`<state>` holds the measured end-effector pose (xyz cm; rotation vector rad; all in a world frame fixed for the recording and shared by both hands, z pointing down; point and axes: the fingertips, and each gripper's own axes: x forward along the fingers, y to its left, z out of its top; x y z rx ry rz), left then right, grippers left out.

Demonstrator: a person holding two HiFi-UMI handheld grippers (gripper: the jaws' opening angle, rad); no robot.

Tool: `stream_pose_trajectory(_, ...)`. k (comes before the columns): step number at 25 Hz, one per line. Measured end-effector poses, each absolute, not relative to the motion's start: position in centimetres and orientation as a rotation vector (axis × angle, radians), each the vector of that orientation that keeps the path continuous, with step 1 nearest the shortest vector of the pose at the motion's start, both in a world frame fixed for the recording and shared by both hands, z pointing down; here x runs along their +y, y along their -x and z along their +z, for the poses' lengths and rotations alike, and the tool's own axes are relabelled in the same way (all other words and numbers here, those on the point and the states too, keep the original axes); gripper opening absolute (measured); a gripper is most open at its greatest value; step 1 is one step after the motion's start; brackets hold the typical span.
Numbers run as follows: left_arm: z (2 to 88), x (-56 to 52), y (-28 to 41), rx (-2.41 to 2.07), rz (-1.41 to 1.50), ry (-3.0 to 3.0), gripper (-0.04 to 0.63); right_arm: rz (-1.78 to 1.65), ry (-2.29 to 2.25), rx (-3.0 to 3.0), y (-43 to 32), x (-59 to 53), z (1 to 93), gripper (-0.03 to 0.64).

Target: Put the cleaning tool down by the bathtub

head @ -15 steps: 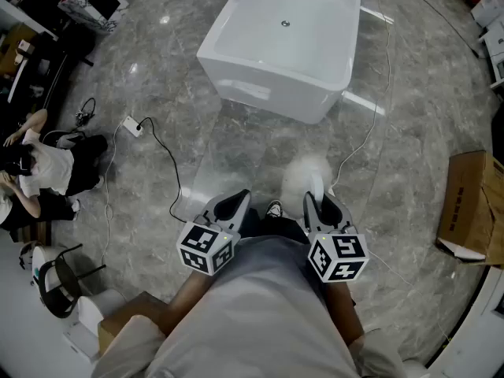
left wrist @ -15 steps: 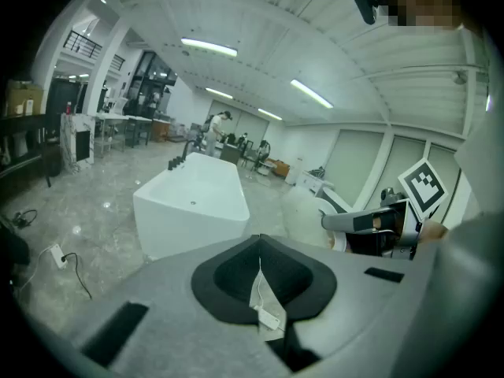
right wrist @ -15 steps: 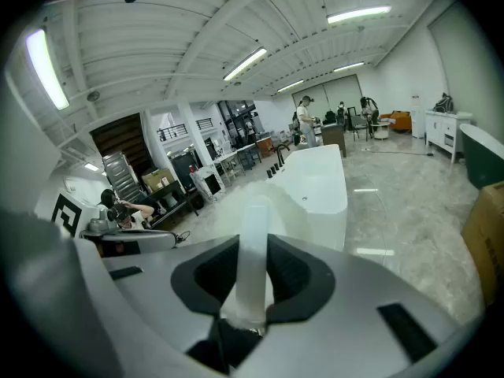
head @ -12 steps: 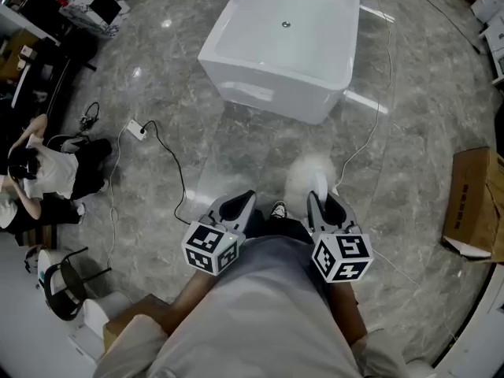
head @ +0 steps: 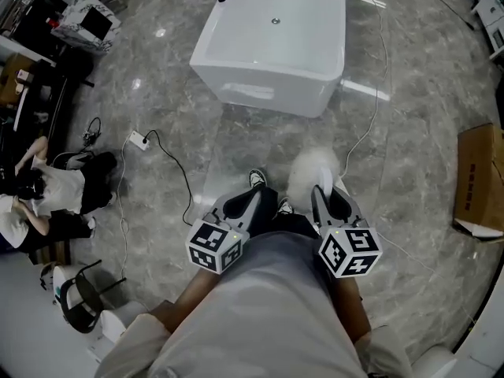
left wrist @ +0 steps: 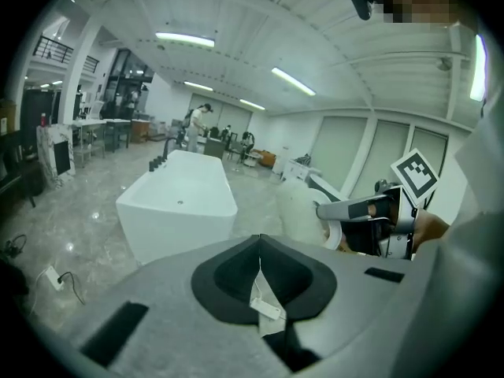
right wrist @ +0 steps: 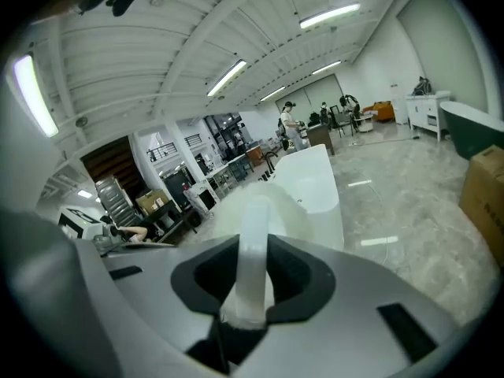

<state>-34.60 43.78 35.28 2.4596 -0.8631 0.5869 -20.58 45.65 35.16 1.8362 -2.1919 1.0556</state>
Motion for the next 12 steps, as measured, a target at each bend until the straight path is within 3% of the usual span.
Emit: stream_pose_trajectory(12,35.5,39.5,30.4,-0.703,0.585,-2.515,0.005,1.161,-1.998,-2.098,16.3,43.1,35.5,0.084)
